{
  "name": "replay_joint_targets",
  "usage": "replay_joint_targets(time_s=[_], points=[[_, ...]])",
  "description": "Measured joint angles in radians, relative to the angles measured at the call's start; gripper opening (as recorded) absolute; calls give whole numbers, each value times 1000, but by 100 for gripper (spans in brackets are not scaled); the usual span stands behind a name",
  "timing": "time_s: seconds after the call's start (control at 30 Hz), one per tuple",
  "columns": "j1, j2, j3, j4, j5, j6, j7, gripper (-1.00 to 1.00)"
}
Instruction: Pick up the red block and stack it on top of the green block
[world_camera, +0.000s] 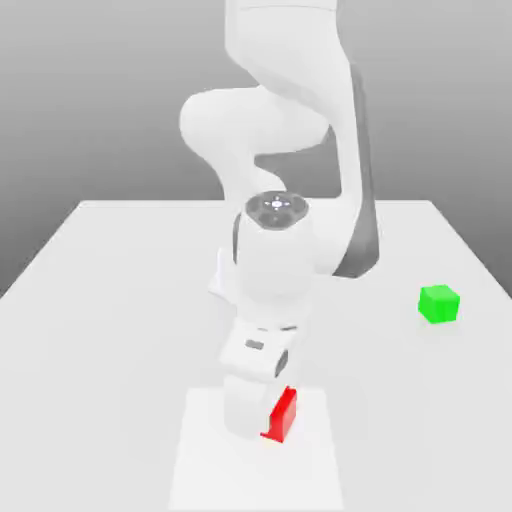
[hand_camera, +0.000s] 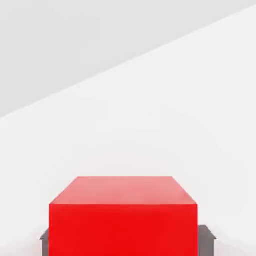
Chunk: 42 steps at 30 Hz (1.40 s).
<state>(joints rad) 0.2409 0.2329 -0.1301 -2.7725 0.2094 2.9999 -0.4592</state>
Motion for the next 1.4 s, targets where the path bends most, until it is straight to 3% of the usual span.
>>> replay_joint_targets(time_s=[0.1,0.47,0.53,0.67,1.03,1.17,1.27,1.3,1.4], points=[[7,-11,-9,-1,-7,-8,5,-100],[40,-236,-94,-38,-210,-193,152,-100],[64,-260,-40,-47,-198,-211,107,-100],[302,-304,67,-65,-156,-242,-35,-100],[728,-434,334,-116,-87,-316,-371,-100],[810,-351,408,-115,-118,-230,-416,-100],[802,-242,406,-111,-202,-128,-364,-100],[806,-207,391,-109,-242,-96,-335,100],[803,-207,391,-109,-242,-96,-335,100]])
